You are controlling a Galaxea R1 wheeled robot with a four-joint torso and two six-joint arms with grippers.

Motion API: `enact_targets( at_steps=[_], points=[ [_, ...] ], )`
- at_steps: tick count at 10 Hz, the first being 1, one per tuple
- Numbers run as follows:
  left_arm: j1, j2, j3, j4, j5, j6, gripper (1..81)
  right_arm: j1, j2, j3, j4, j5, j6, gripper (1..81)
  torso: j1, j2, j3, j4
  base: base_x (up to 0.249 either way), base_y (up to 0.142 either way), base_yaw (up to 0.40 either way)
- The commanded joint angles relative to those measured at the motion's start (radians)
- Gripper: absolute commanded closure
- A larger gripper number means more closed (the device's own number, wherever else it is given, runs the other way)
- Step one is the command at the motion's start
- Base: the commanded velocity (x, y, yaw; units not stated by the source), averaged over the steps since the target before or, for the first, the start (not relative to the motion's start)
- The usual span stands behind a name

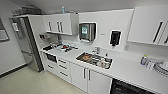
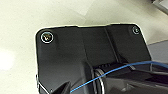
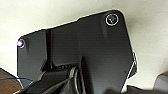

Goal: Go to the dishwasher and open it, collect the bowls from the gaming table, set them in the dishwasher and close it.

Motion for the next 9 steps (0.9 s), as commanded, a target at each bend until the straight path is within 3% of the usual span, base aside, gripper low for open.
enact_targets(
  at_steps=[1, 9],
  points=[
    [-0.049, -0.002, -0.005, 0.004, 0.053, 0.004, 1.0, 0.056, -0.003, -0.005, -0.004, -0.05, 0.004, 1.0, 0.0, 0.0, 0.0, 0.0, 0.0, 0.0, 0.259],
    [-0.049, 0.01, -0.023, 0.007, 0.058, 0.004, 1.0, 0.051, 0.0, 0.002, -0.009, -0.03, -0.004, 1.0, 0.0, 0.0, 0.0, 0.0, 0.0, 0.0, 0.256]
  ],
)
